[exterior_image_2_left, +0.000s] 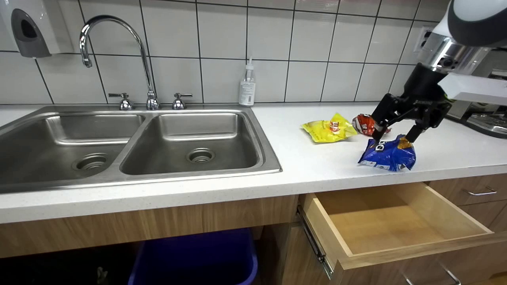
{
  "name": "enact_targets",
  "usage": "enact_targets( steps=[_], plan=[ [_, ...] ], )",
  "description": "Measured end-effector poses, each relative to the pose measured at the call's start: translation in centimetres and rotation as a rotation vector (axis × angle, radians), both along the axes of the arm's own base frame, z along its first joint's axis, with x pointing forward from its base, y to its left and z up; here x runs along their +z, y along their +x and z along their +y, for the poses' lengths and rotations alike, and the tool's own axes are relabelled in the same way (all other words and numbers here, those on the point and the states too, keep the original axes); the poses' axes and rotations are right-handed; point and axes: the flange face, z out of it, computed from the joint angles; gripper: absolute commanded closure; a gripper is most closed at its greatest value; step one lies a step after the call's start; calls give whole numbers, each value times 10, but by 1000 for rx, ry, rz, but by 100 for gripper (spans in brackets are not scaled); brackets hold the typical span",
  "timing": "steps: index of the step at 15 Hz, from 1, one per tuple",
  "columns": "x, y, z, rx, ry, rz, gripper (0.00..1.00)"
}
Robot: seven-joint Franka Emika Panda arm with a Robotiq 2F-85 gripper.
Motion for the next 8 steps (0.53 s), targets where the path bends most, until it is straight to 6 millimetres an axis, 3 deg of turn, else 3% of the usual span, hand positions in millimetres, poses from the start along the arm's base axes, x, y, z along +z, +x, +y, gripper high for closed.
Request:
enact_targets(
  steps=[8],
  plan=[
    [3,37,-4,31,-29,-13,0]
  ],
)
